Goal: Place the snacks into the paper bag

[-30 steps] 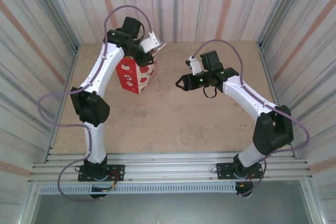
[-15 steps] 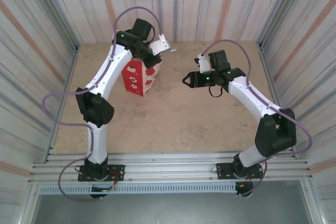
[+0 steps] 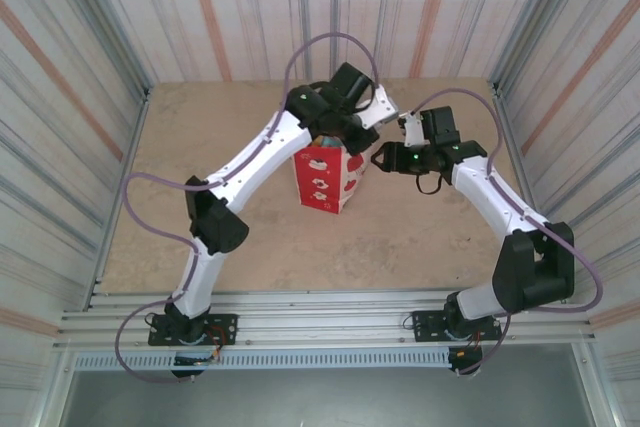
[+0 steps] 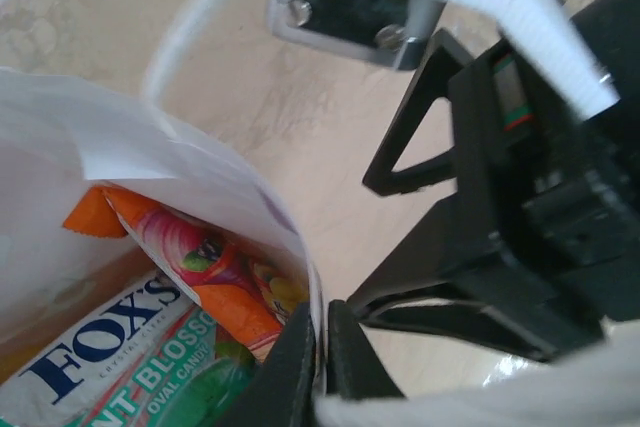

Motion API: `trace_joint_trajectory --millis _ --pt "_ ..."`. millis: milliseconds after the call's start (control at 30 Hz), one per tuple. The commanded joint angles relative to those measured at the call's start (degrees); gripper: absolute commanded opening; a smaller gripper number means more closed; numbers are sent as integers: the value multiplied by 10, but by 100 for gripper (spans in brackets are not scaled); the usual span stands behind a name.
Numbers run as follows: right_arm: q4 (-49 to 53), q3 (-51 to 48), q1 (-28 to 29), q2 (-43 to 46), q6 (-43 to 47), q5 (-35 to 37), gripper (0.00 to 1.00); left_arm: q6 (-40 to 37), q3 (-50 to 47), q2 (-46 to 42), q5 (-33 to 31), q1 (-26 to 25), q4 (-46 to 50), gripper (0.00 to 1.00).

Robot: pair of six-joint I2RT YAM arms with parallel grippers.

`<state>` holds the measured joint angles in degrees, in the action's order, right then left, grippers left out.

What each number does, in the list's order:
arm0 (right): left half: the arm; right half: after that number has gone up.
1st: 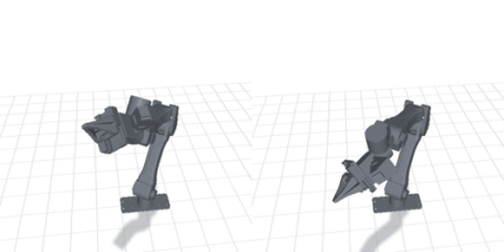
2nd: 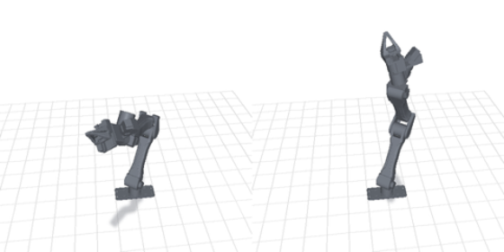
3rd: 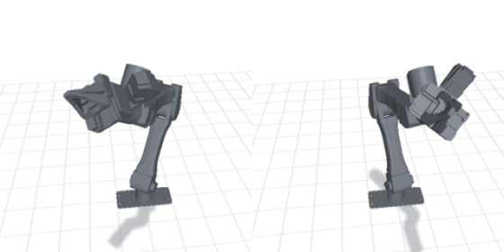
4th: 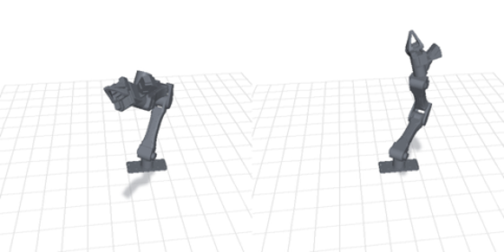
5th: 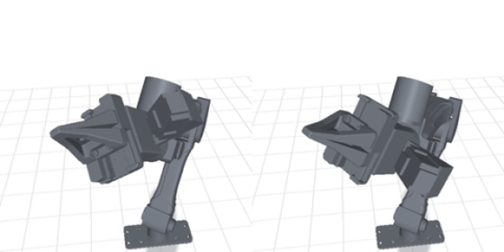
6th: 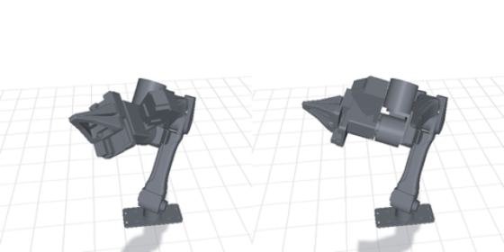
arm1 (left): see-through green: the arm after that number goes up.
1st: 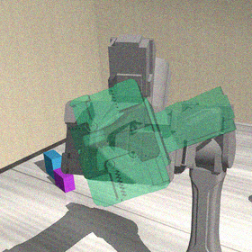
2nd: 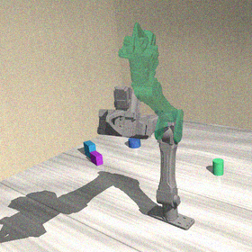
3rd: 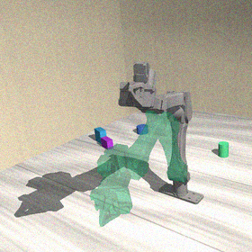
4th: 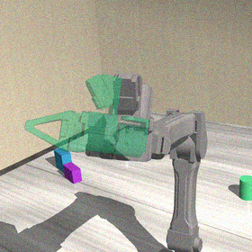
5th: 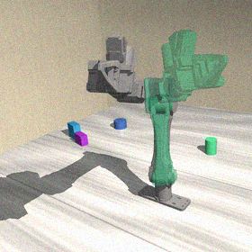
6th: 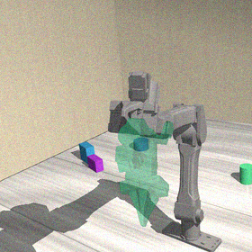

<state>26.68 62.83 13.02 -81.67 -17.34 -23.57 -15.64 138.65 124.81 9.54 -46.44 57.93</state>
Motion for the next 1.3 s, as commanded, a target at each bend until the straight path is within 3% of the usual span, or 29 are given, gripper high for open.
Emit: trace_joint_trajectory --millis 0,167,367,700,933,1067,1267 --pt "13 -17 -17 25 -22 8 71 67 53 11 -23 -1 -28 19" --pt "15 -22 -32 38 -19 13 72 71 66 -6 -45 -5 -15 46" --pt "10 -25 -43 42 -59 34 73 64 15 -93 -91 0 -11 56" --pt "-35 -47 -28 10 -141 89 68 118 -174 -282 -171 81 -79 62" --pt "-53 -38 -14 -27 -194 90 67 234 -353 -402 -153 207 -136 63" --pt "-58 -26 -7 -52 -203 94 66 266 -473 -419 -122 251 -181 61" --pt "-63 -9 9 -81 -211 104 66 315 -596 -379 -72 256 -276 59"
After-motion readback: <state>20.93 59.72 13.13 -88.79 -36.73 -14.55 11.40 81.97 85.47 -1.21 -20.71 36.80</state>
